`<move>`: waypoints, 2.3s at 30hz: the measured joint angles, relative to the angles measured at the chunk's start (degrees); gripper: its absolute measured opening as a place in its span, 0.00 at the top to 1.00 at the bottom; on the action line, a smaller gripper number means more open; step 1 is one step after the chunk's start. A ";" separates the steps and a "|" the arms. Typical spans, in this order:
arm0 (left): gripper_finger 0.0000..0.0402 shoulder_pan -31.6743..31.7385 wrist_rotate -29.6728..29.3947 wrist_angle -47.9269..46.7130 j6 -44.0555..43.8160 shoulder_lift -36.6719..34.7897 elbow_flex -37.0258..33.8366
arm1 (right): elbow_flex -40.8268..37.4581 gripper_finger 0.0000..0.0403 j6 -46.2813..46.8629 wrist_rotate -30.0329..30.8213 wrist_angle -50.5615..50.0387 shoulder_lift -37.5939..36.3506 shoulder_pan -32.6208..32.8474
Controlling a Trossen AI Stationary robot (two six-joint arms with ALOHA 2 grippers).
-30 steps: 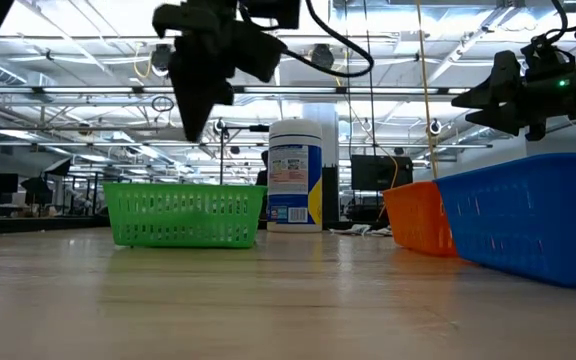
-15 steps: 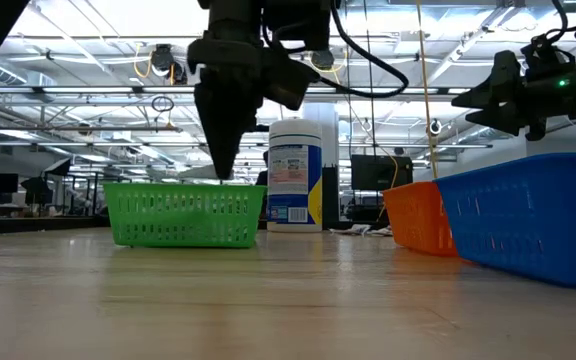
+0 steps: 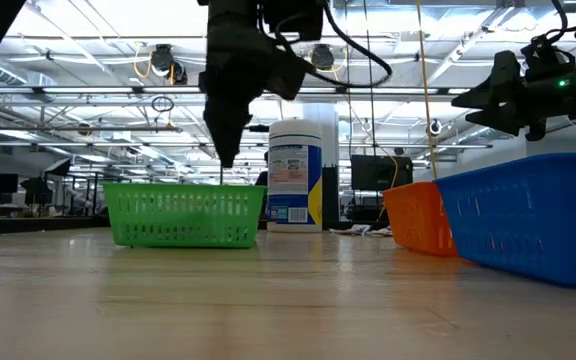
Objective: Pick & Place First Aid Supplies
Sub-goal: Put the orange pad into the orange bin
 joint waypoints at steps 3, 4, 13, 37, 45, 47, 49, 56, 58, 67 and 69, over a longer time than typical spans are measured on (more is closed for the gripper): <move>0.17 1.73 -0.01 0.47 -2.61 -2.68 -0.10 | 0.02 0.34 0.00 -0.02 0.00 0.00 0.01; 0.12 2.29 0.00 1.35 -2.77 -3.58 -0.54 | 0.02 0.34 0.00 0.00 0.03 0.00 0.00; 0.12 8.53 -5.03 33.00 4.86 -20.99 -21.46 | 0.02 0.34 0.00 0.00 -0.01 0.00 0.01; 0.27 24.96 -37.52 80.55 28.53 -85.05 -79.36 | 0.01 0.34 0.00 0.00 0.00 -0.01 0.02; 0.24 29.45 -37.59 80.91 22.61 -94.12 -89.02 | 0.02 0.34 0.00 0.00 0.01 0.00 0.00; 0.23 29.95 -37.59 80.91 21.51 -95.32 -90.49 | 0.02 0.34 0.00 -0.01 0.00 0.00 0.01; 0.24 30.34 -37.57 80.98 21.34 -96.19 -91.76 | 0.02 0.34 0.00 0.00 0.00 0.00 0.00; 0.27 31.84 -37.59 80.96 21.49 -102.27 -95.80 | 0.02 0.34 0.00 0.00 0.00 0.00 0.00; 0.27 32.27 -37.59 79.94 21.75 -103.98 -96.13 | 0.02 0.34 0.00 0.00 0.00 0.00 0.01; 0.26 33.81 -37.59 78.43 21.84 -112.76 -96.04 | 0.00 0.34 0.00 0.00 0.00 0.00 0.00; 0.25 34.16 -37.73 78.04 21.97 -114.11 -95.96 | 0.02 0.34 0.00 0.00 0.00 0.00 0.00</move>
